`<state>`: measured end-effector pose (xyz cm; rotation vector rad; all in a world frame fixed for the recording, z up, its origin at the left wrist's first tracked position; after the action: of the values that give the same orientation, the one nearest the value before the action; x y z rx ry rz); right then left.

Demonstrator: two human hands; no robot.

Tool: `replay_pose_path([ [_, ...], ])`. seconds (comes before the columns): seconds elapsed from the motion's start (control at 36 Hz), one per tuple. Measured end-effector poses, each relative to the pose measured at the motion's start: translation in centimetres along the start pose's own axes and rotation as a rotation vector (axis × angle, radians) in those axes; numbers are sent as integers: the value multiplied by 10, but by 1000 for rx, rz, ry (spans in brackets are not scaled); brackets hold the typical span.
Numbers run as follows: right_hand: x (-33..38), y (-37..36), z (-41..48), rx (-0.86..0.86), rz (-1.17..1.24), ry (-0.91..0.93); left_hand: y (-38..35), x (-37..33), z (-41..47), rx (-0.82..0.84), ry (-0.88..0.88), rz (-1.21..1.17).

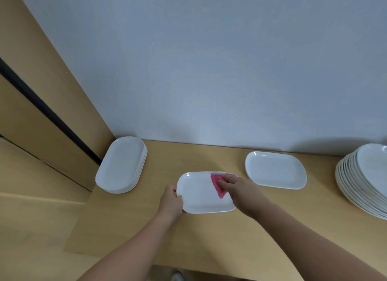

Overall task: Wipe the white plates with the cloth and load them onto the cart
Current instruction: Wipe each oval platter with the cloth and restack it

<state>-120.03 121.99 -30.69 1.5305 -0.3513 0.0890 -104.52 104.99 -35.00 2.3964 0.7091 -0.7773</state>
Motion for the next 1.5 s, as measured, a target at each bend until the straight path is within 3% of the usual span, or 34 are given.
replay_pose_path([
  [0.28,-2,-40,40,164,-50,-68,-6,-3,6,77,70,-2],
  [0.42,7,-72,42,388,-34,-231,-8,-4,4,213,102,-104],
  [0.61,11,-80,48,363,57,-228,-10,-2,-3,309,97,-162],
  [0.81,36,-85,61,323,86,-66,-12,-6,-5,388,35,-171],
  [1.17,28,-85,36,306,84,183,-11,-6,-2,257,137,-308],
  [1.33,24,-83,22,350,112,281,-13,-5,3,174,124,-189],
  [1.5,24,-81,11,389,106,318,-16,-1,10,51,36,125],
])
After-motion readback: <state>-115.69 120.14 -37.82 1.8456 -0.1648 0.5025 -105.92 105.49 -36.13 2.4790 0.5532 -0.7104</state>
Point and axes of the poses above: each hand's wrist, its own z-axis towards the middle knuckle, its own y-axis out of the back of the hand, x = y × z, the point moved 2 cm from there along z, towards the middle knuckle, and after that the axes turned 13 degrees about y, right-handed, at the moved point
